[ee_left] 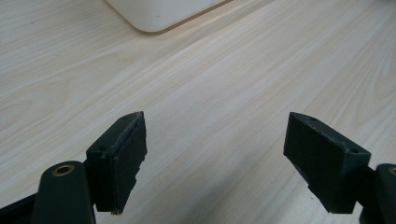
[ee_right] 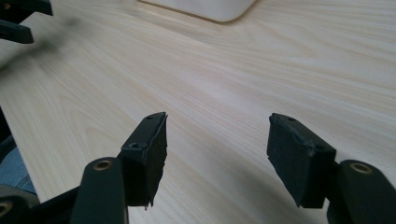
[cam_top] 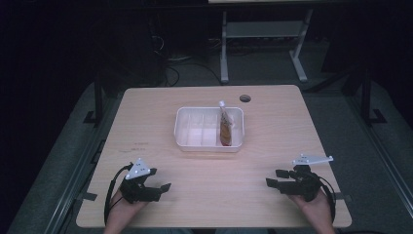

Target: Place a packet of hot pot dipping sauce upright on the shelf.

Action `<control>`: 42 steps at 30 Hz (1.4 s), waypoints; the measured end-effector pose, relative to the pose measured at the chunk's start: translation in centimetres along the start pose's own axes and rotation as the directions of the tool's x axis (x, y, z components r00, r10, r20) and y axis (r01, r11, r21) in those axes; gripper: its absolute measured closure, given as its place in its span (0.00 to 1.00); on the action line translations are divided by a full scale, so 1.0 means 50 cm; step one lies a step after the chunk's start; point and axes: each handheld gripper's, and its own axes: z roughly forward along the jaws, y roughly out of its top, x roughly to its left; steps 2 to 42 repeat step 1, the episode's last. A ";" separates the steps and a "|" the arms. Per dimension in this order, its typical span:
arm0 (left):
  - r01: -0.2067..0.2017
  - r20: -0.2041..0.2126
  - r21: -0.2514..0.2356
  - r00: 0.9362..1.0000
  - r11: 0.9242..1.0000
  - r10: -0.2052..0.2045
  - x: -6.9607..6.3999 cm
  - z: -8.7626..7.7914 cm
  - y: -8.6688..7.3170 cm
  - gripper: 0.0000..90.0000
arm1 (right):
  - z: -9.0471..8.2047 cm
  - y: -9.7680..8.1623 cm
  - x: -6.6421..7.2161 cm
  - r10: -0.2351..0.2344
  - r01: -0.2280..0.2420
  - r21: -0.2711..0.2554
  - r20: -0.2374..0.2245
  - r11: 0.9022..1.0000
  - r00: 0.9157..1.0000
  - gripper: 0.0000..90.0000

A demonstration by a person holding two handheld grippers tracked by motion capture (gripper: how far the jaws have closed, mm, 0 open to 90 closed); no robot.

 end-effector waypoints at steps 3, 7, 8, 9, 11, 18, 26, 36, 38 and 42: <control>0.000 0.000 0.000 1.000 1.000 0.000 0.000 0.000 0.000 0.23 | 0.000 0.000 0.004 -0.013 0.013 -0.007 0.003 1.000 1.000 0.41; 0.000 0.000 0.000 1.000 1.000 0.000 0.000 0.000 0.000 0.23 | 0.000 0.000 0.004 -0.013 0.013 -0.007 0.003 1.000 1.000 0.41; 0.000 0.000 0.000 1.000 1.000 0.000 0.000 0.000 0.000 0.23 | 0.000 0.000 0.004 -0.013 0.013 -0.007 0.003 1.000 1.000 0.41; 0.000 0.000 0.000 1.000 1.000 0.000 0.000 0.000 0.000 0.23 | 0.000 0.000 0.004 -0.013 0.013 -0.007 0.003 1.000 1.000 0.41; 0.000 0.000 0.000 1.000 1.000 0.000 0.000 0.000 0.000 0.23 | 0.000 0.000 0.004 -0.013 0.013 -0.007 0.003 1.000 1.000 0.41; 0.000 0.000 0.000 1.000 1.000 0.000 0.000 0.000 0.000 0.23 | 0.000 0.000 0.004 -0.013 0.013 -0.007 0.003 1.000 1.000 0.41; 0.000 0.000 0.000 1.000 1.000 0.000 0.000 0.000 0.000 0.23 | 0.000 0.000 0.004 -0.013 0.013 -0.007 0.003 1.000 1.000 0.41; 0.000 0.000 0.000 1.000 1.000 0.000 0.000 0.000 0.000 0.23 | 0.000 0.000 0.004 -0.013 0.013 -0.007 0.003 1.000 1.000 0.41; 0.000 0.000 0.000 1.000 1.000 0.000 0.000 0.000 0.000 0.23 | 0.000 0.000 0.004 -0.013 0.013 -0.007 0.003 1.000 1.000 0.41; 0.000 0.000 0.000 1.000 1.000 0.000 0.000 0.000 0.000 0.23 | 0.000 0.000 0.004 -0.013 0.013 -0.007 0.003 1.000 1.000 0.41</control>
